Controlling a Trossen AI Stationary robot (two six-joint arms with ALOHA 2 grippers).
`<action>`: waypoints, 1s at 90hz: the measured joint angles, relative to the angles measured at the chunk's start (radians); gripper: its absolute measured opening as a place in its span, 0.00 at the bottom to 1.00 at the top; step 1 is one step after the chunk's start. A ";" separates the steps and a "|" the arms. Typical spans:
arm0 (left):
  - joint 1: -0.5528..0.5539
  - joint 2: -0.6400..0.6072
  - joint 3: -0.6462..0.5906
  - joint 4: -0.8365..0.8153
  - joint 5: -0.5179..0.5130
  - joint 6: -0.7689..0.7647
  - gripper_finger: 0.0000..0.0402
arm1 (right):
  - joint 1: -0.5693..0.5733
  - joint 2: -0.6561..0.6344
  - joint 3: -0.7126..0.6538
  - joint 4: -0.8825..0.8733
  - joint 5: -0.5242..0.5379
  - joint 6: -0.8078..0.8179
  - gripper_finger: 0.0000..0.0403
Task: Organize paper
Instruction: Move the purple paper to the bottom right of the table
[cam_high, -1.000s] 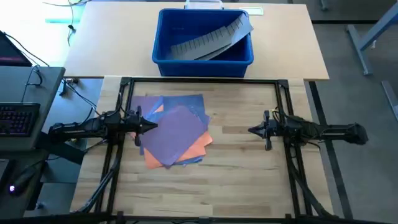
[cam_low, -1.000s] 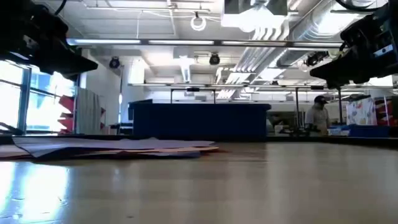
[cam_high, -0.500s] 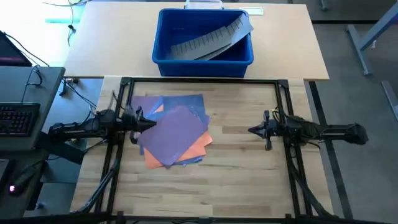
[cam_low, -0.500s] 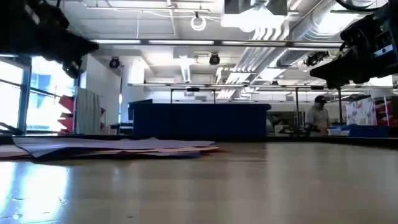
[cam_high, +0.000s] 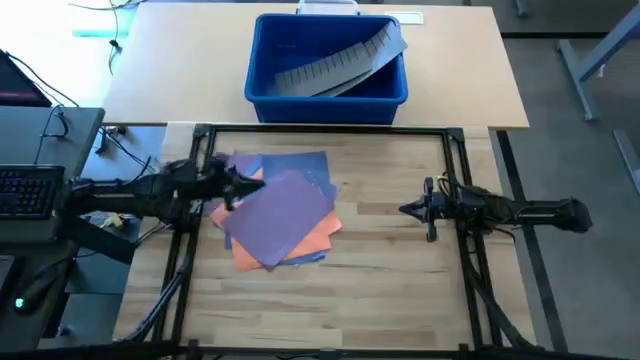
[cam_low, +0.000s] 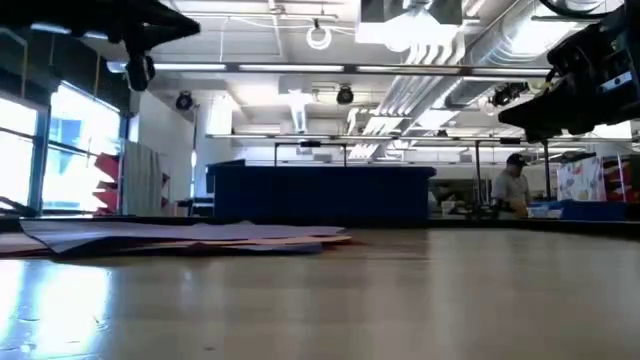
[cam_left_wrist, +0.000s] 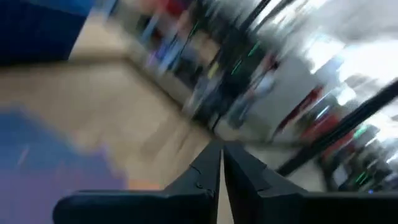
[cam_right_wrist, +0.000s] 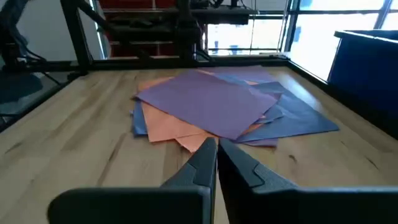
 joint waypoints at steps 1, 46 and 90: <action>0.003 0.022 0.018 -0.024 -0.002 -0.006 0.00 | 0.000 0.000 0.000 0.000 0.000 0.000 0.00; 0.385 0.654 0.285 -0.402 0.428 0.071 0.25 | 0.000 0.000 0.000 0.000 0.000 0.000 0.00; 0.273 0.452 0.185 -0.940 0.290 -0.179 0.32 | 0.000 0.000 0.000 0.000 0.000 0.000 0.00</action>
